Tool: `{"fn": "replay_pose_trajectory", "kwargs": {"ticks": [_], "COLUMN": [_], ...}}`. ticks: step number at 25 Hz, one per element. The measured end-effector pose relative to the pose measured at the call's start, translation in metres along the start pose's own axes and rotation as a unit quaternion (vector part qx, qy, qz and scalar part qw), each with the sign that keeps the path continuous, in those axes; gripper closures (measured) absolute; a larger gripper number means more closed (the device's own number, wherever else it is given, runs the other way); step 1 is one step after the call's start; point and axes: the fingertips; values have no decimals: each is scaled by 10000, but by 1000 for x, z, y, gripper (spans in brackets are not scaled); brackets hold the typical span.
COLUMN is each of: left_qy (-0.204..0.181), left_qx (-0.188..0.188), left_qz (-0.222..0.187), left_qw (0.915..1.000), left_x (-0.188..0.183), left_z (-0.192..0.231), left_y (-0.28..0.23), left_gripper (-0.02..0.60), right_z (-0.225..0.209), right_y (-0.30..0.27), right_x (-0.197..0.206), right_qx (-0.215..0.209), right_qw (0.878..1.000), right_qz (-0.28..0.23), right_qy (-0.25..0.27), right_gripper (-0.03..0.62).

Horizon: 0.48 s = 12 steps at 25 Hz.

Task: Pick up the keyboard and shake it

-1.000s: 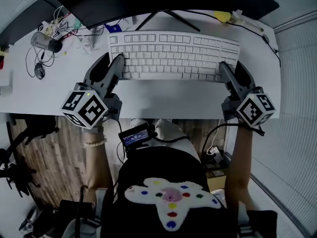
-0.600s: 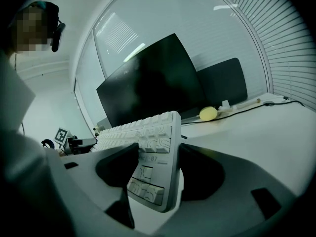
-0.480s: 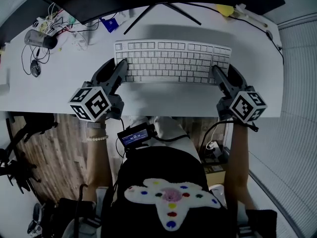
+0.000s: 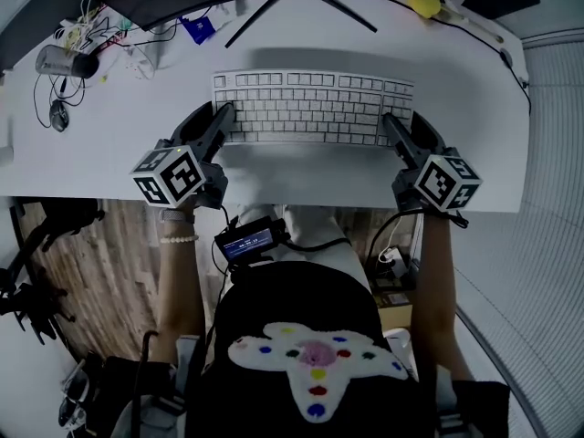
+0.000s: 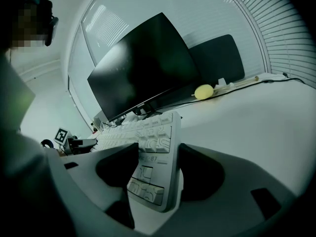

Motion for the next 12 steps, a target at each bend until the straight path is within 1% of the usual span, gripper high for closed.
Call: {"fn": "replay_pose_trajectory", "kwargs": {"ticks": [12], "left_qy": [336], "left_qx": [-73], "left_qz": [247], "left_qw": [9991], "left_x": [4], "left_z": [4], "left_y": [-1], "left_gripper": [414], "right_z": [2], "right_y": [-1], "right_x": [-3], "right_qx": [161], "right_qw": [9992], "right_qz": [363], "right_qy": [-40], "right_gripper": [333]}}
Point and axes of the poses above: the fingertips, and each gripper's own axes: y backward along the fingers, z to its left, x out of its underside, and after that the axes turned 8 degrees about x, right-handed
